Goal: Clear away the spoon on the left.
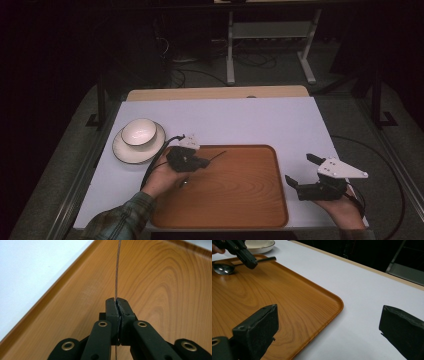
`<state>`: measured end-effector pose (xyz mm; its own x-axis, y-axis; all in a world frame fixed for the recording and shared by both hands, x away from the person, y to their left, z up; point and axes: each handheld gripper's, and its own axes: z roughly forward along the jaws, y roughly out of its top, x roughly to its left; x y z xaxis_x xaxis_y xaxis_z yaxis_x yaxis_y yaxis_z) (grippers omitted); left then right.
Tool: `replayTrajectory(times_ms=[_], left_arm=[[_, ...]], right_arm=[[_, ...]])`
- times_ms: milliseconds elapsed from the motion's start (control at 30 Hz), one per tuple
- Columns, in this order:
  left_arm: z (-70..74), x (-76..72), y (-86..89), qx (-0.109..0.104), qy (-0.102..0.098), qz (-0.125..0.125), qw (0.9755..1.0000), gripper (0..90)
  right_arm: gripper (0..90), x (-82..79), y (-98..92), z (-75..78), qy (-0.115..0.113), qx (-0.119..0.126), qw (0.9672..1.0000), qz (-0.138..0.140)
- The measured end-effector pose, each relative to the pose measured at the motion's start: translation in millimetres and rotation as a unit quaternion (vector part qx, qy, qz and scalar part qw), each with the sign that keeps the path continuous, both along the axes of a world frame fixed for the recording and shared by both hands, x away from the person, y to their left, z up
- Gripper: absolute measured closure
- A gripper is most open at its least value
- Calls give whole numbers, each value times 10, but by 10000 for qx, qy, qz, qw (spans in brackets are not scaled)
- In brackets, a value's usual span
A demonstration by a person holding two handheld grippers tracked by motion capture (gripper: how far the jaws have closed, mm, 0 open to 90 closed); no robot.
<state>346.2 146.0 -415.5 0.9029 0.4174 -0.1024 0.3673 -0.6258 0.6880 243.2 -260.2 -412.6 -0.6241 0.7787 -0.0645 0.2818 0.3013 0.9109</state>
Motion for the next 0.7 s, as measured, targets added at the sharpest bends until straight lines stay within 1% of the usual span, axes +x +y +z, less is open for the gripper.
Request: replayTrajectory(times_ms=[133, 167, 233, 367, 700], left_arm=[[-50, 5, -59, 142, 35, -62, 9999, 876], [-63, 5, -70, 206, 38, -91, 9997, 872], [-85, 2, -84, 303, 10, -113, 9995, 860], [-104, 3, -92, 351, 20, -113, 9993, 854], [-147, -2, -113, 550, -4, -141, 9984, 844]], right_arm=[[18, -1, 2, -1, 9, -1, 10000, 1], [18, 0, 2, -2, 11, -1, 10000, -1], [18, 1, 1, -3, 13, 0, 10000, -1], [18, 0, 2, -2, 5, -4, 10000, -5], [18, -2, 5, -3, 14, -6, 10000, -10]])
